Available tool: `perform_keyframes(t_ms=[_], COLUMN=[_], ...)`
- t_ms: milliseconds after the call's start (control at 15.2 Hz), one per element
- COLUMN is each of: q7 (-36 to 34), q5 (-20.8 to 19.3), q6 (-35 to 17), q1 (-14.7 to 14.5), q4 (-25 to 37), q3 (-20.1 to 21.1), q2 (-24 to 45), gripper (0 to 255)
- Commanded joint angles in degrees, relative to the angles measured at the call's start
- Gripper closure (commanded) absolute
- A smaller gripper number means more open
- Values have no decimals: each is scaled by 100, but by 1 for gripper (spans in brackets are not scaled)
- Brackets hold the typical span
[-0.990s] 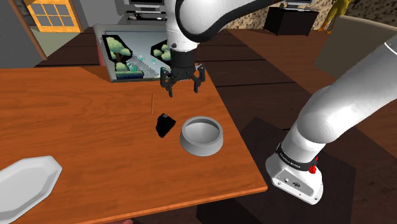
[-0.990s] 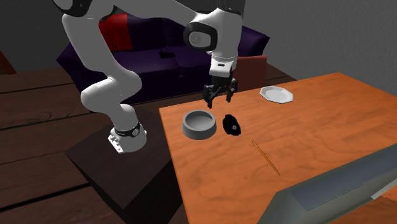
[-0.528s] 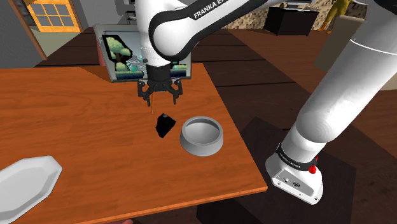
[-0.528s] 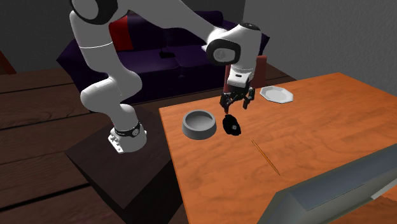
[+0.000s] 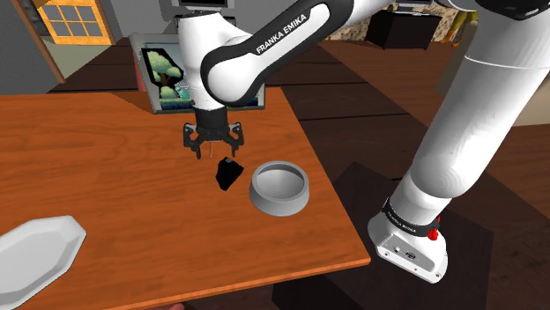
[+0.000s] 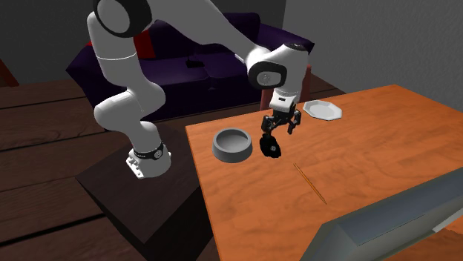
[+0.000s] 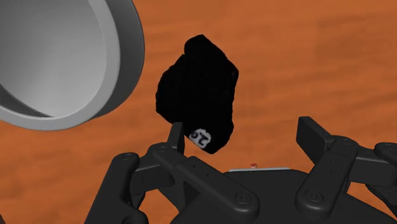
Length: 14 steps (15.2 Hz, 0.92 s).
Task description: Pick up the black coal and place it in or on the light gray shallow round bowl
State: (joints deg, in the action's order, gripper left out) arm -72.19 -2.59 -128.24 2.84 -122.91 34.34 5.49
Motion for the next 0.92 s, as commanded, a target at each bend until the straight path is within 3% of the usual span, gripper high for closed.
perform_keyframes(t_ms=[0,528,594,858], q7=[-66,-65,-65,-58], q5=[-108,-107,-107,-101], q6=[-205,-203,-203,-203], q1=[-14,-15,-15,-11], q4=[-88,-87,-87,-92], q3=[-17,-19,-19,-20], q2=[140,139,139,133], gripper=[0,0,255,255])
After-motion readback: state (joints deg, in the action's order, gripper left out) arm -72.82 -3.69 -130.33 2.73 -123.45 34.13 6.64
